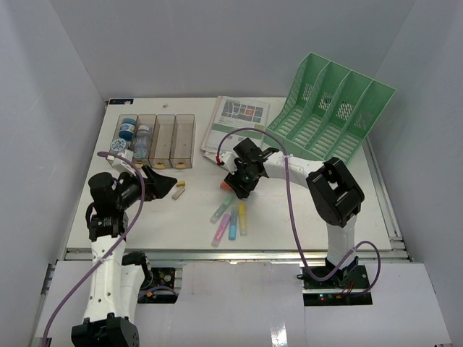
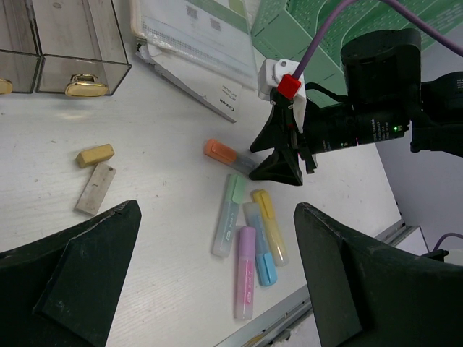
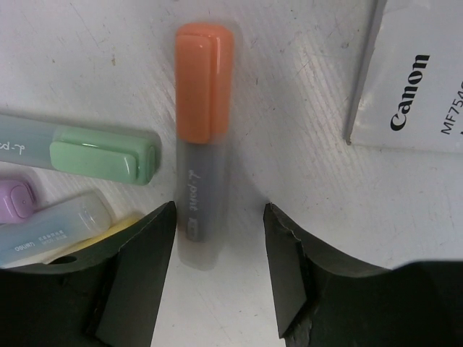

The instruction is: Organize the desk

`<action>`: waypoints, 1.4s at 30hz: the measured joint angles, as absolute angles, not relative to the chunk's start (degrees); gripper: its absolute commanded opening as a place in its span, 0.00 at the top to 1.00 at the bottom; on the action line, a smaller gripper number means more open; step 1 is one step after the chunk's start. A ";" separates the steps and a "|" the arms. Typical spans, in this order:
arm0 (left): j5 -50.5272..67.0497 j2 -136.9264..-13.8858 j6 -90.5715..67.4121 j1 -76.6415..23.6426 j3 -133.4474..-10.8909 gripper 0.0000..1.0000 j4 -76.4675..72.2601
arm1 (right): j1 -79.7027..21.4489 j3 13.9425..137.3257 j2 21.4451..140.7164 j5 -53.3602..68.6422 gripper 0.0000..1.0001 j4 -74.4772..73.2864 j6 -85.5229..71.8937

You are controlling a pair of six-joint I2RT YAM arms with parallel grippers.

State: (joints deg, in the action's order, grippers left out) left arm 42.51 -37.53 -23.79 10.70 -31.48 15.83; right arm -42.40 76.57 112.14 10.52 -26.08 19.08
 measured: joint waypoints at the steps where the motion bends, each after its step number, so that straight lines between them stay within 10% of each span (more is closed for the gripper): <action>1: 42.66 -37.49 -23.79 10.70 -31.48 0.02 15.82 | -42.41 76.69 112.27 10.30 0.54 -26.07 19.19; 15: 48.44 -37.92 -27.78 10.40 -29.23 0.03 11.44 | -41.64 75.29 111.65 10.12 0.92 -23.78 22.35; 30: 29.32 -54.27 -55.48 -23.25 -21.47 0.09 -11.95 | -32.67 61.55 90.25 23.67 0.92 -22.88 26.37; 42: 8.27 -86.76 -64.84 -40.30 -39.19 0.27 -25.62 | -29.08 54.46 80.85 31.79 0.92 -17.38 23.89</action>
